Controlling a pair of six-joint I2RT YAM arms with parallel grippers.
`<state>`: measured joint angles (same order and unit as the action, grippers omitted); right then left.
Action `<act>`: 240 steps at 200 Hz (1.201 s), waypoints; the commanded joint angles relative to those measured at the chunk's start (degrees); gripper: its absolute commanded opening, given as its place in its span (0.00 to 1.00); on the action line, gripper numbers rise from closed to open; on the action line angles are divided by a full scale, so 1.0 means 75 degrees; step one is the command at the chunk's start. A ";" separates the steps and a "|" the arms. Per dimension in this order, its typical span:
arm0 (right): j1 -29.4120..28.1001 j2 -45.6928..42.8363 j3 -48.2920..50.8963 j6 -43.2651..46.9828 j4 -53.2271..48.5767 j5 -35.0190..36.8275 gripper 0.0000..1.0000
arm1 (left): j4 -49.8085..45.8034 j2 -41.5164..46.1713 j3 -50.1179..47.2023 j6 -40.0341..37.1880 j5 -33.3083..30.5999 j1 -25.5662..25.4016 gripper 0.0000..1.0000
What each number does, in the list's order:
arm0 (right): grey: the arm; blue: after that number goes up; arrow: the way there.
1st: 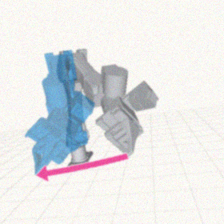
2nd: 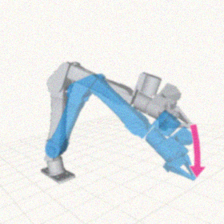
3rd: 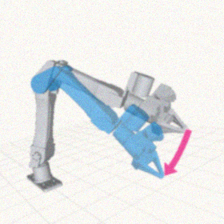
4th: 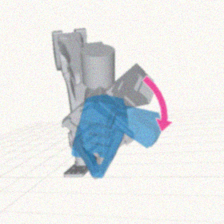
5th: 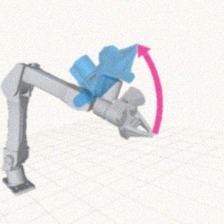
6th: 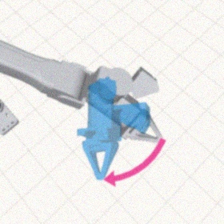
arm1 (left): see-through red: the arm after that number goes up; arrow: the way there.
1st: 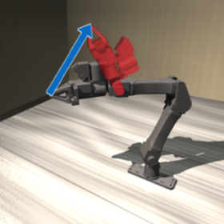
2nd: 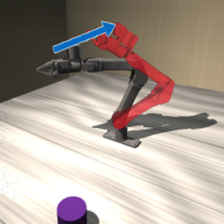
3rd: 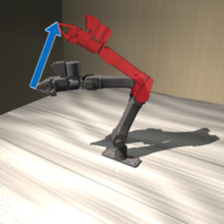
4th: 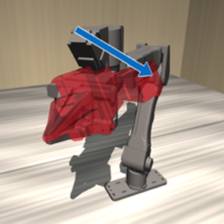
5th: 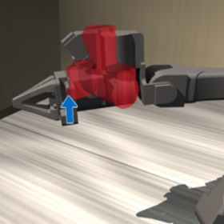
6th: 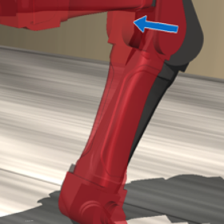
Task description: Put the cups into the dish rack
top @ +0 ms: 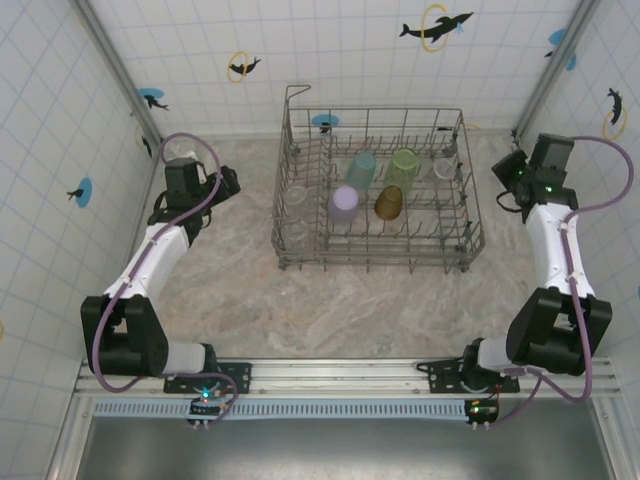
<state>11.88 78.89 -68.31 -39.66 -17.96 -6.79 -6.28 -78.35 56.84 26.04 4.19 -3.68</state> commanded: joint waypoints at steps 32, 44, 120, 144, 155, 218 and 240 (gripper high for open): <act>-0.0769 -0.0528 0.0157 -0.0039 0.1411 -0.0457 0.00 | 0.0022 0.0209 0.0548 0.0492 0.0035 0.0057 0.97; -0.1077 -0.0546 0.0112 0.0021 0.1510 -0.0467 0.00 | 0.0198 0.0290 0.0489 0.0714 0.0219 0.0049 0.97; -0.2458 -0.0456 -0.0048 0.0192 0.2164 -0.0694 0.00 | 0.0148 0.0295 0.0676 0.1335 0.1044 0.0051 0.98; -0.2784 -0.0386 0.0106 0.0137 0.2608 -0.0996 0.00 | 0.0123 0.0298 0.0854 0.1648 0.1482 0.0046 0.98; -0.2941 -0.0320 0.0171 0.0115 0.2798 -0.1167 0.00 | 0.0123 0.0309 0.0954 0.1812 0.1688 0.0051 0.98; -0.3631 0.0050 0.0764 -0.0339 0.4550 -0.2463 0.00 | 0.0437 0.0301 0.1358 0.2948 0.2800 0.0034 0.98; -0.3727 0.0141 0.1097 -0.0725 0.5403 -0.2860 0.00 | 0.0672 0.0321 0.1395 0.3363 0.3076 0.0005 0.98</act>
<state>-15.46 78.91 -62.43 -41.93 10.39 -22.96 -4.23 -77.23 65.14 46.04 22.81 -3.68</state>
